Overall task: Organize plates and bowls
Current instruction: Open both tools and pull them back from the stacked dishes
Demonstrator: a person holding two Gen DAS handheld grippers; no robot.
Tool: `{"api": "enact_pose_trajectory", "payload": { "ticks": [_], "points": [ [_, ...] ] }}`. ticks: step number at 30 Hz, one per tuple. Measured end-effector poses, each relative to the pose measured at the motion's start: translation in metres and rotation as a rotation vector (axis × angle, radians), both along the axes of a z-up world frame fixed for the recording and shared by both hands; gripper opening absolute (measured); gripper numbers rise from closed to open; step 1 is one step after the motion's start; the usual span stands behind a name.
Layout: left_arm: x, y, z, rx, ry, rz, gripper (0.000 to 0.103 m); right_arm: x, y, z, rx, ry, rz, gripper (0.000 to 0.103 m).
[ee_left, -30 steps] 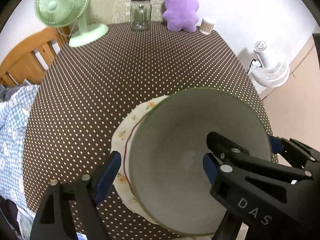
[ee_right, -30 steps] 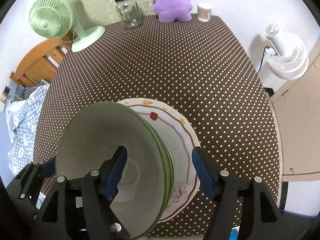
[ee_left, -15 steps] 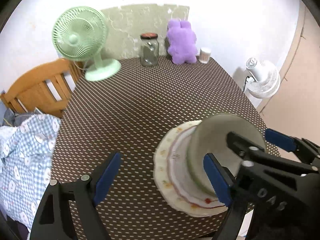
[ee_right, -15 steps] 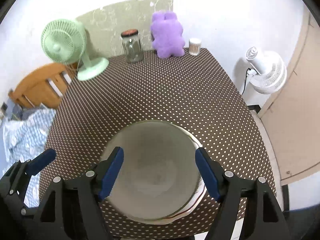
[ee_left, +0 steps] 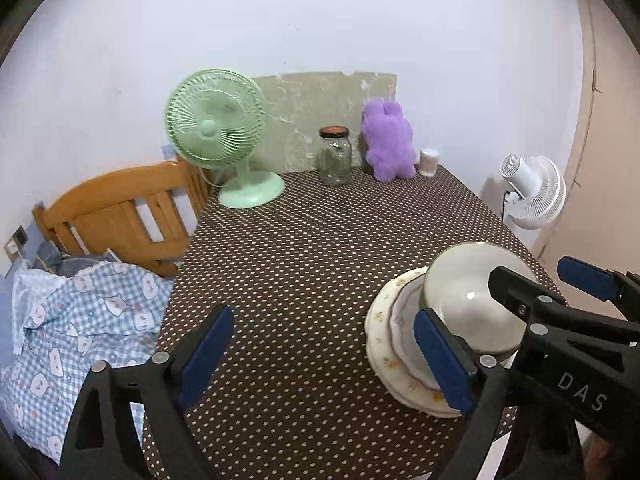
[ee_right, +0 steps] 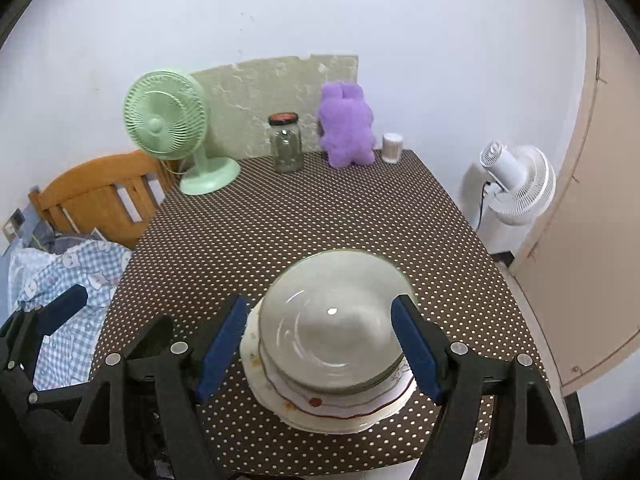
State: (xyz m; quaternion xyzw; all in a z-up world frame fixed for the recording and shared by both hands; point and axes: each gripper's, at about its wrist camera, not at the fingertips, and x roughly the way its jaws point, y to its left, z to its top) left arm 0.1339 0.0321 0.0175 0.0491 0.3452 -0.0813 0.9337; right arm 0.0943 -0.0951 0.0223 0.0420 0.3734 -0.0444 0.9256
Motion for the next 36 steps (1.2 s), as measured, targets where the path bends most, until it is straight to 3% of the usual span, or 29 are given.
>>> {"api": "enact_pose_trajectory", "payload": {
  "ticks": [6, 17, 36],
  "points": [
    [-0.029, 0.019, -0.013, 0.009, -0.05, 0.046, 0.098, -0.031, 0.014, -0.016, 0.003, -0.06, 0.015, 0.077],
    [-0.072, 0.044, -0.029, -0.053, -0.096, 0.084, 0.1, -0.084, 0.025, -0.03, -0.015, -0.139, 0.02, 0.081],
    [-0.092, 0.048, -0.032, -0.07, -0.104, 0.114, 0.1, -0.101, 0.017, -0.035, -0.002, -0.147, 0.008, 0.081]
  ]
}}
